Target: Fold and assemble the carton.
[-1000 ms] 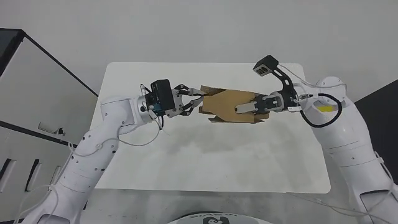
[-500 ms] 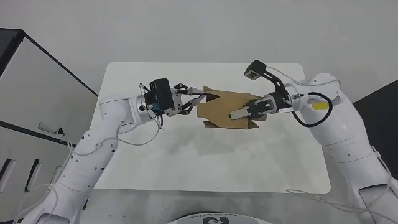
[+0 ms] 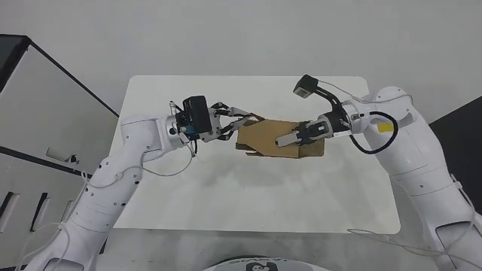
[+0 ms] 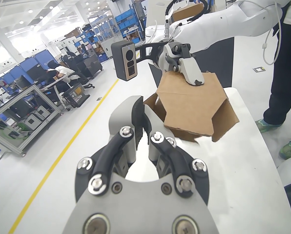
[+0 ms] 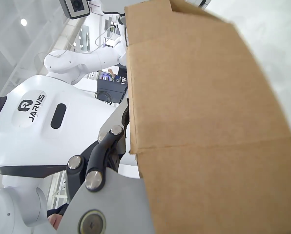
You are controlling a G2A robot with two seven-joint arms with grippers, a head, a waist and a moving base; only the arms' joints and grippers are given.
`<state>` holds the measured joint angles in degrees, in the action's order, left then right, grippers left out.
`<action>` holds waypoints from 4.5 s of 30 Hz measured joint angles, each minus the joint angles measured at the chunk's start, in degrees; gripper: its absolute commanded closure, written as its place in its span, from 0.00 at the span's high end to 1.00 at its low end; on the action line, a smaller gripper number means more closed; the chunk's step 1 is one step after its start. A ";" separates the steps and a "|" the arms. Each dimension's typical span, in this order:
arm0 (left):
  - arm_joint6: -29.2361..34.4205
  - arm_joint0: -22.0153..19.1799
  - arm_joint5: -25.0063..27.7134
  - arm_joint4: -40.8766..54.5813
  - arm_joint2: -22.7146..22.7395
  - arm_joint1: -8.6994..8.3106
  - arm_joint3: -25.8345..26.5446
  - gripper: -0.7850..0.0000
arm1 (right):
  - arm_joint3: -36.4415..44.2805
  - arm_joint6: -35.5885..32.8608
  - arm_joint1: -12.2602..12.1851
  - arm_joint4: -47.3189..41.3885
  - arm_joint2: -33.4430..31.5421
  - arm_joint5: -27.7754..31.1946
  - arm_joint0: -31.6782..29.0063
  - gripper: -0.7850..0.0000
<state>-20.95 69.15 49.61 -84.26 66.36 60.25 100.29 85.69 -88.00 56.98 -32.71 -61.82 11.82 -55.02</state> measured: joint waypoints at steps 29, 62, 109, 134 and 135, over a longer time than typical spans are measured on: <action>0.95 0.70 -0.07 0.57 -1.12 -0.19 0.46 0.00 | 3.71 0.00 -3.49 -1.41 5.60 2.70 1.10 0.00; 1.76 0.59 -3.16 1.80 -1.84 0.01 0.81 0.00 | 2.42 17.32 -5.11 -3.22 -2.77 5.49 -5.83 0.00; 2.83 5.50 -4.70 -0.85 6.22 -1.54 4.07 0.00 | 5.71 17.48 -4.78 -9.88 -11.23 8.40 -11.60 0.00; 3.24 3.81 -10.01 3.79 0.25 -0.10 5.69 0.00 | -3.04 13.34 -0.82 -32.49 -4.03 10.56 -10.92 0.00; 3.03 3.57 -10.14 3.98 -0.06 -0.01 5.51 0.00 | -3.43 12.96 -0.58 -32.99 -3.52 10.40 -10.61 0.00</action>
<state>-17.91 72.72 39.47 -80.28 66.30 60.24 105.80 82.27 -75.04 56.39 -65.70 -65.35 22.23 -65.63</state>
